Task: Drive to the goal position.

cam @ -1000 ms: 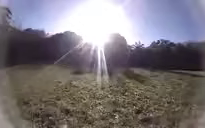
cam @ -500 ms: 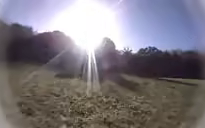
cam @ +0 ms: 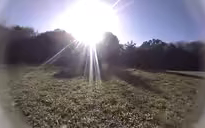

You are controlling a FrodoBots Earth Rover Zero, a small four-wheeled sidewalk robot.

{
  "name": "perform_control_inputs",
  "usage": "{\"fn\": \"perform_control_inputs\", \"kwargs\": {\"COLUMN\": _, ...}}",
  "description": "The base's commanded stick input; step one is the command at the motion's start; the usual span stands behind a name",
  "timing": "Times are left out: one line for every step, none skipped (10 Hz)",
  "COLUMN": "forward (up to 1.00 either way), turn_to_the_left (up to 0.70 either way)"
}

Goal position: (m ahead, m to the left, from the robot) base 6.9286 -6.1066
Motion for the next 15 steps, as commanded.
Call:
{"fn": "perform_control_inputs", "kwargs": {"forward": 0.18, "turn_to_the_left": -0.04}}
{"fn": "perform_control_inputs", "kwargs": {"forward": 0.37, "turn_to_the_left": -0.13}}
{"fn": "perform_control_inputs", "kwargs": {"forward": 0.77, "turn_to_the_left": -0.36}}
{"fn": "perform_control_inputs", "kwargs": {"forward": 0.78, "turn_to_the_left": -0.33}}
{"fn": "perform_control_inputs", "kwargs": {"forward": 0.78, "turn_to_the_left": -0.31}}
{"fn": "perform_control_inputs", "kwargs": {"forward": 0.78, "turn_to_the_left": -0.31}}
{"fn": "perform_control_inputs", "kwargs": {"forward": 0.78, "turn_to_the_left": -0.31}}
{"fn": "perform_control_inputs", "kwargs": {"forward": 0.78, "turn_to_the_left": -0.36}}
{"fn": "perform_control_inputs", "kwargs": {"forward": 0.79, "turn_to_the_left": -0.33}}
{"fn": "perform_control_inputs", "kwargs": {"forward": 0.78, "turn_to_the_left": -0.31}}
{"fn": "perform_control_inputs", "kwargs": {"forward": 0.78, "turn_to_the_left": -0.31}}
{"fn": "perform_control_inputs", "kwargs": {"forward": 0.79, "turn_to_the_left": -0.33}}
{"fn": "perform_control_inputs", "kwargs": {"forward": 0.78, "turn_to_the_left": -0.37}}
{"fn": "perform_control_inputs", "kwargs": {"forward": 0.73, "turn_to_the_left": -0.36}}
{"fn": "perform_control_inputs", "kwargs": {"forward": 0.73, "turn_to_the_left": -0.36}}
